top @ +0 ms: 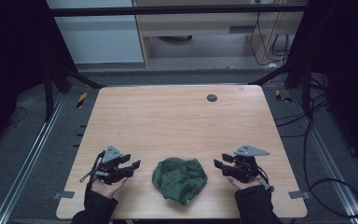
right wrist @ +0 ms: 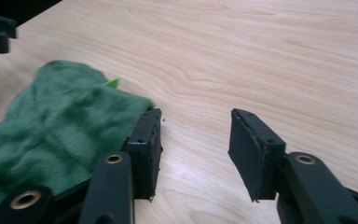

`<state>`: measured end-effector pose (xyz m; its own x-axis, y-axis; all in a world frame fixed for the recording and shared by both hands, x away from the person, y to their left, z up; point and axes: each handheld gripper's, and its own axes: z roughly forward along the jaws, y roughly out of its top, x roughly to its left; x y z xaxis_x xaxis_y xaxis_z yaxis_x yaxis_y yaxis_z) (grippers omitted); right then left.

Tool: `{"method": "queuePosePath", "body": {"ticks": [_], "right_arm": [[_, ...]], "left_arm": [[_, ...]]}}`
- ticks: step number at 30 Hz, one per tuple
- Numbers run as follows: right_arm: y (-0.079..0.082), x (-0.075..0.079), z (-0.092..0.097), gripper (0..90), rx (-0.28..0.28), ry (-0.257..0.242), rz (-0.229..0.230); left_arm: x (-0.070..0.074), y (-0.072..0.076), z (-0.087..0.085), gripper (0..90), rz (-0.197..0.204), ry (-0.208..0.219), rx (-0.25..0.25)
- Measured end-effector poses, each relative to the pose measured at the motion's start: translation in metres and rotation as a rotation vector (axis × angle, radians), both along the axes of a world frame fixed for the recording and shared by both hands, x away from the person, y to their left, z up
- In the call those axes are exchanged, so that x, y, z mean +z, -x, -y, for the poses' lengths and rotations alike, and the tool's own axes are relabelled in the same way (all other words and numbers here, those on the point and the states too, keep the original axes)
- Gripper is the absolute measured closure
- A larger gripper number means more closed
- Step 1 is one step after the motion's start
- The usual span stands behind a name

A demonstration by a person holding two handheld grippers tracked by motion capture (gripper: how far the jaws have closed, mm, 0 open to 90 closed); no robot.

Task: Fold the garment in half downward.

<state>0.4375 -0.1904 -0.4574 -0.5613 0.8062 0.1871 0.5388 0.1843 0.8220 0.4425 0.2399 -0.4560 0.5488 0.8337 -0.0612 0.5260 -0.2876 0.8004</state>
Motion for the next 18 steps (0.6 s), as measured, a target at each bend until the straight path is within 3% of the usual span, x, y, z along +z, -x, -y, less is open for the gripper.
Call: {"method": "queuePosePath", "body": {"ticks": [18], "right_arm": [[-0.013,-0.011,0.039,25.9,-0.172,0.030,-0.007]], "left_arm": [[-0.010,-0.015,-0.040,33.3,-0.032,-0.008,0.134]]}}
